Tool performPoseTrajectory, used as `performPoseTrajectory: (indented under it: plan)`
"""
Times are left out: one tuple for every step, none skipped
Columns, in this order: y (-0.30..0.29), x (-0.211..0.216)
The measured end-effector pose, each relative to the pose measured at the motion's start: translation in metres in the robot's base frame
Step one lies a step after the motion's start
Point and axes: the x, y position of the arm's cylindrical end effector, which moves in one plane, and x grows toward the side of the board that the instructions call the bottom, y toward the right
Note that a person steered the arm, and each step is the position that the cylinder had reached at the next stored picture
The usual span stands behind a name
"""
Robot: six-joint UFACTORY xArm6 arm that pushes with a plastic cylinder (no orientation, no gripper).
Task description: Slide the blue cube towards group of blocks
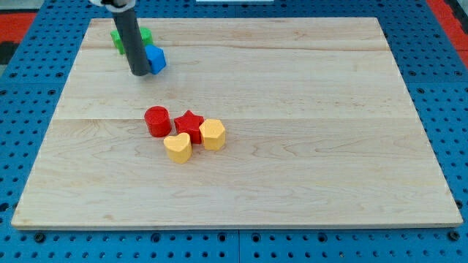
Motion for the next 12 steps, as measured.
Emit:
performPoseTrajectory:
  plan:
    - [0.000, -0.040]
    - [0.000, -0.052]
    - [0.003, -0.017]
    - [0.014, 0.020]
    - [0.061, 0.000]
    - [0.100, -0.032]
    - [0.093, -0.066]
    - [0.058, -0.083]
    - [0.022, -0.086]
    - [0.049, -0.115]
    - [0.104, -0.121]
    - [0.116, -0.096]
